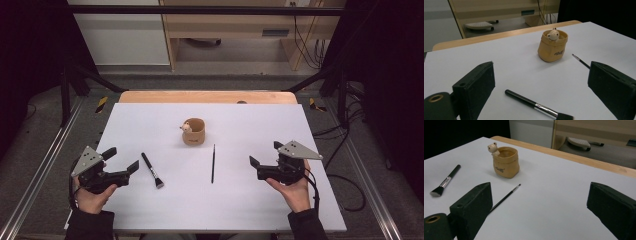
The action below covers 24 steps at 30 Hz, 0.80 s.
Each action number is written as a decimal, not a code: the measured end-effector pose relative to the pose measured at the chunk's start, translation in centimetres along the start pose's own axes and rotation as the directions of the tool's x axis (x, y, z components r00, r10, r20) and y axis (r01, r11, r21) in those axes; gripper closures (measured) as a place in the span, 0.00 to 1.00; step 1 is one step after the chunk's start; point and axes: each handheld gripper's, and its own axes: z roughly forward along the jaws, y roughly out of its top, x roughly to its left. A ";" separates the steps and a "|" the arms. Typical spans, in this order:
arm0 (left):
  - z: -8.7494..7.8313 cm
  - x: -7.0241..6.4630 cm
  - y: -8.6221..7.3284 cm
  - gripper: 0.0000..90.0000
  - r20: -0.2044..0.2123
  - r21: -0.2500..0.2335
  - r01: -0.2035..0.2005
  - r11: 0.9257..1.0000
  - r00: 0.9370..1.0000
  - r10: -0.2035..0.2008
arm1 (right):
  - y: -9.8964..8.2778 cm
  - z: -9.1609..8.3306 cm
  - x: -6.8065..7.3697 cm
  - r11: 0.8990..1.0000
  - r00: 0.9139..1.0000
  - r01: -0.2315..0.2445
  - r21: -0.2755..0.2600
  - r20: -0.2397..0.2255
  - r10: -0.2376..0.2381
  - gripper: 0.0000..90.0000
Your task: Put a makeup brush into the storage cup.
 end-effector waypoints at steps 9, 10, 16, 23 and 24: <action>0.1 -0.1 0.0 0.07 0.007 0.004 -0.004 1.000 1.000 0.003 | 0.9 1.9 1.6 1.000 1.000 0.009 0.009 -0.015 -0.009 0.08; 0.2 -0.1 -0.1 0.07 0.004 0.011 -0.010 1.000 1.000 0.010 | 1.1 2.5 1.9 1.000 1.000 0.011 0.013 -0.024 -0.011 0.08; 0.2 -0.2 -0.1 0.07 0.005 0.012 -0.011 1.000 1.000 0.011 | 1.4 4.4 3.2 0.999 0.999 0.020 0.043 -0.041 -0.018 0.09; 0.3 -0.2 -0.1 0.07 0.009 0.011 -0.008 1.000 1.000 0.008 | 1.2 6.8 4.3 0.995 0.999 0.023 0.095 -0.048 -0.018 0.10; 0.3 -0.3 -0.1 0.07 0.008 0.012 -0.010 1.000 1.000 0.010 | 1.1 7.1 4.5 0.994 0.999 0.026 0.105 -0.048 -0.021 0.10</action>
